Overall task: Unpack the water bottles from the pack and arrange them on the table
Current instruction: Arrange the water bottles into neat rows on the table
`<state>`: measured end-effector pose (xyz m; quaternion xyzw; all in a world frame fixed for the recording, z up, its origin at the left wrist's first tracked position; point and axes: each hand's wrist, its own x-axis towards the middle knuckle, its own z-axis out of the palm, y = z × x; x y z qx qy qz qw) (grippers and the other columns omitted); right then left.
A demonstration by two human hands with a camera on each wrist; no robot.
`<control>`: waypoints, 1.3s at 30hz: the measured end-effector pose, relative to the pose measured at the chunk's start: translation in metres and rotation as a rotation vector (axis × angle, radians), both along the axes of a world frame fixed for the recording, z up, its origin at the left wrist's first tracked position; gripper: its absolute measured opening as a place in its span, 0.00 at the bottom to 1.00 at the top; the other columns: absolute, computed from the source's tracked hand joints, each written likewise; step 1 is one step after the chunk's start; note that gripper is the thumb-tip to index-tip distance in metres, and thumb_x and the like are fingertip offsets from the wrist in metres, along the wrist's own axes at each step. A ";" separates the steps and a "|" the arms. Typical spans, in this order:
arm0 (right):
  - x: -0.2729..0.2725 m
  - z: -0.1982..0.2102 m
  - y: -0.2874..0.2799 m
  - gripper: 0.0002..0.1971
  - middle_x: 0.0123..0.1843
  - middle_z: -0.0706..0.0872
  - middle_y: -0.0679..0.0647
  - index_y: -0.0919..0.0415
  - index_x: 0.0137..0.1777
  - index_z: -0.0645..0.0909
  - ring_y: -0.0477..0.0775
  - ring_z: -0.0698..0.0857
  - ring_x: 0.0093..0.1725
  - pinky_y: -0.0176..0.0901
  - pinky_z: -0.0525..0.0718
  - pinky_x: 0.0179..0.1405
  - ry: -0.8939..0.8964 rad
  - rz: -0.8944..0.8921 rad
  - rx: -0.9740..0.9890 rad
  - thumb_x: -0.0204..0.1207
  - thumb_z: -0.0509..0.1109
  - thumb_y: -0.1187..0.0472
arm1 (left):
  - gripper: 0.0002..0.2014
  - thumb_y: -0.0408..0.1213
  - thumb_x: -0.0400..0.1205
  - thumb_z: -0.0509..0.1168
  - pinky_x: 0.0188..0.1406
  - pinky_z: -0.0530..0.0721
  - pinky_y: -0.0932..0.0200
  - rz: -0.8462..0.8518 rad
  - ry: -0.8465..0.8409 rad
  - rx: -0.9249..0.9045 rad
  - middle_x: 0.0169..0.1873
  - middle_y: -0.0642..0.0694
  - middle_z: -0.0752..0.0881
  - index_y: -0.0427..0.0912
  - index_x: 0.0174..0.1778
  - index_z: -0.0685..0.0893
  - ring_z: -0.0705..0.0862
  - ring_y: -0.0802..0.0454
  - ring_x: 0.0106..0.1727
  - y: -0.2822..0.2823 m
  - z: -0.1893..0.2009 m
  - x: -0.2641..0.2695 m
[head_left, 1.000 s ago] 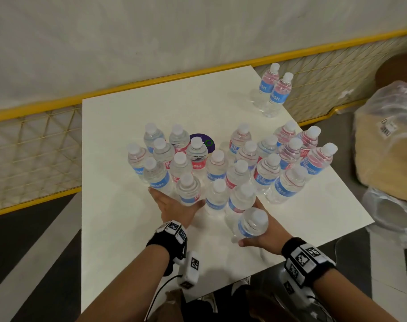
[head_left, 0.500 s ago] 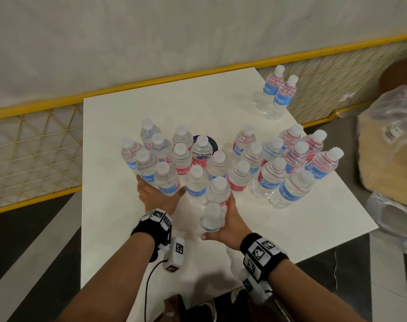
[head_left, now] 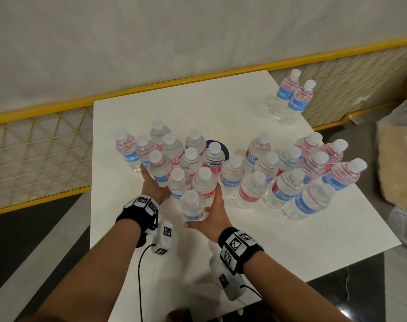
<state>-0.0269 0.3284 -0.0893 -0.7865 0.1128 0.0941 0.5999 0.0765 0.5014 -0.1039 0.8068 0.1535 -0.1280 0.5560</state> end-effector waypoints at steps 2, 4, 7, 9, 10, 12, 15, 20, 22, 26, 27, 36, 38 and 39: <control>0.001 0.001 0.003 0.74 0.80 0.60 0.46 0.38 0.81 0.39 0.52 0.64 0.80 0.64 0.75 0.71 -0.011 0.004 0.002 0.39 0.88 0.45 | 0.63 0.30 0.64 0.78 0.58 0.81 0.39 -0.003 0.084 -0.072 0.60 0.40 0.77 0.53 0.81 0.36 0.80 0.42 0.59 0.007 0.009 -0.001; 0.000 0.002 0.003 0.72 0.80 0.61 0.45 0.39 0.80 0.40 0.50 0.64 0.80 0.62 0.72 0.74 -0.026 0.004 0.007 0.41 0.88 0.48 | 0.51 0.19 0.72 0.70 0.42 0.84 0.45 0.110 0.174 -0.123 0.62 0.36 0.73 0.54 0.81 0.46 0.78 0.39 0.55 0.016 0.013 0.000; -0.001 -0.001 0.003 0.71 0.79 0.61 0.47 0.39 0.80 0.41 0.50 0.64 0.80 0.59 0.70 0.76 -0.025 -0.006 0.018 0.42 0.88 0.50 | 0.50 0.18 0.70 0.69 0.51 0.84 0.42 0.296 0.163 0.078 0.68 0.32 0.71 0.50 0.80 0.49 0.78 0.36 0.61 0.035 0.014 0.007; 0.000 -0.004 0.005 0.72 0.80 0.60 0.49 0.41 0.80 0.41 0.51 0.65 0.79 0.55 0.70 0.76 -0.020 -0.015 0.007 0.43 0.88 0.51 | 0.58 0.22 0.66 0.73 0.61 0.80 0.39 0.245 0.100 0.103 0.64 0.37 0.75 0.54 0.81 0.39 0.79 0.37 0.64 0.043 0.015 0.016; 0.002 -0.005 0.007 0.71 0.80 0.60 0.49 0.41 0.80 0.41 0.51 0.65 0.79 0.54 0.70 0.76 -0.019 -0.020 0.004 0.43 0.89 0.52 | 0.60 0.23 0.66 0.73 0.64 0.78 0.41 0.192 0.052 0.079 0.63 0.40 0.76 0.53 0.81 0.36 0.79 0.39 0.64 0.046 0.015 0.022; 0.006 -0.005 0.011 0.71 0.79 0.59 0.51 0.43 0.80 0.41 0.51 0.66 0.78 0.48 0.71 0.74 -0.018 -0.038 0.013 0.44 0.89 0.55 | 0.56 0.21 0.69 0.72 0.64 0.77 0.43 0.111 -0.041 0.104 0.66 0.40 0.77 0.47 0.81 0.37 0.79 0.41 0.64 0.047 0.016 0.033; 0.010 -0.004 0.017 0.71 0.79 0.59 0.52 0.47 0.81 0.41 0.50 0.65 0.77 0.40 0.67 0.71 -0.013 -0.053 -0.017 0.46 0.89 0.56 | 0.54 0.22 0.72 0.71 0.65 0.77 0.40 0.033 -0.065 0.135 0.66 0.42 0.77 0.47 0.82 0.38 0.80 0.43 0.62 0.042 0.024 0.047; 0.019 0.002 0.026 0.72 0.79 0.53 0.53 0.53 0.82 0.37 0.50 0.60 0.79 0.32 0.60 0.69 0.021 -0.055 -0.067 0.49 0.89 0.56 | 0.56 0.23 0.73 0.73 0.68 0.75 0.33 0.044 -0.036 0.096 0.70 0.32 0.74 0.54 0.83 0.38 0.76 0.37 0.69 0.040 0.019 0.055; 0.020 0.004 0.026 0.72 0.80 0.52 0.52 0.53 0.82 0.35 0.50 0.58 0.79 0.34 0.59 0.71 0.027 -0.037 -0.073 0.50 0.88 0.56 | 0.55 0.23 0.72 0.73 0.65 0.77 0.36 0.018 -0.036 0.168 0.69 0.31 0.74 0.54 0.83 0.40 0.78 0.37 0.67 0.042 0.012 0.049; 0.008 0.005 0.011 0.73 0.82 0.49 0.45 0.49 0.82 0.31 0.52 0.55 0.82 0.58 0.63 0.80 0.076 0.018 -0.015 0.50 0.87 0.52 | 0.43 0.25 0.76 0.67 0.45 0.78 0.54 0.113 -0.011 0.200 0.71 0.29 0.69 0.47 0.83 0.52 0.77 0.40 0.56 0.025 0.011 0.004; 0.003 0.009 0.001 0.71 0.80 0.51 0.43 0.47 0.82 0.32 0.52 0.58 0.82 0.60 0.66 0.78 0.114 0.025 0.027 0.52 0.87 0.54 | 0.42 0.22 0.75 0.66 0.51 0.78 0.52 0.099 -0.024 0.261 0.70 0.27 0.68 0.42 0.82 0.53 0.77 0.37 0.59 0.018 0.008 -0.011; -0.061 0.007 -0.123 0.16 0.39 0.85 0.53 0.59 0.54 0.79 0.48 0.83 0.33 0.39 0.81 0.35 0.393 -0.045 -0.017 0.69 0.79 0.60 | 0.30 0.20 0.79 0.58 0.72 0.71 0.47 0.403 0.094 0.116 0.72 0.30 0.70 0.33 0.78 0.60 0.73 0.34 0.71 -0.055 -0.011 -0.088; -0.070 0.009 -0.158 0.09 0.32 0.83 0.58 0.61 0.43 0.78 0.51 0.82 0.27 0.40 0.78 0.29 0.468 -0.175 0.023 0.71 0.77 0.65 | 0.28 0.26 0.79 0.59 0.72 0.70 0.44 0.429 0.141 0.047 0.73 0.28 0.69 0.31 0.76 0.62 0.72 0.30 0.71 -0.071 -0.011 -0.092; -0.073 0.010 -0.175 0.10 0.29 0.82 0.59 0.61 0.41 0.76 0.51 0.81 0.23 0.38 0.76 0.25 0.504 -0.252 0.039 0.71 0.76 0.67 | 0.29 0.28 0.78 0.61 0.72 0.71 0.43 0.465 0.171 0.000 0.74 0.28 0.68 0.31 0.75 0.63 0.72 0.29 0.71 -0.080 -0.008 -0.092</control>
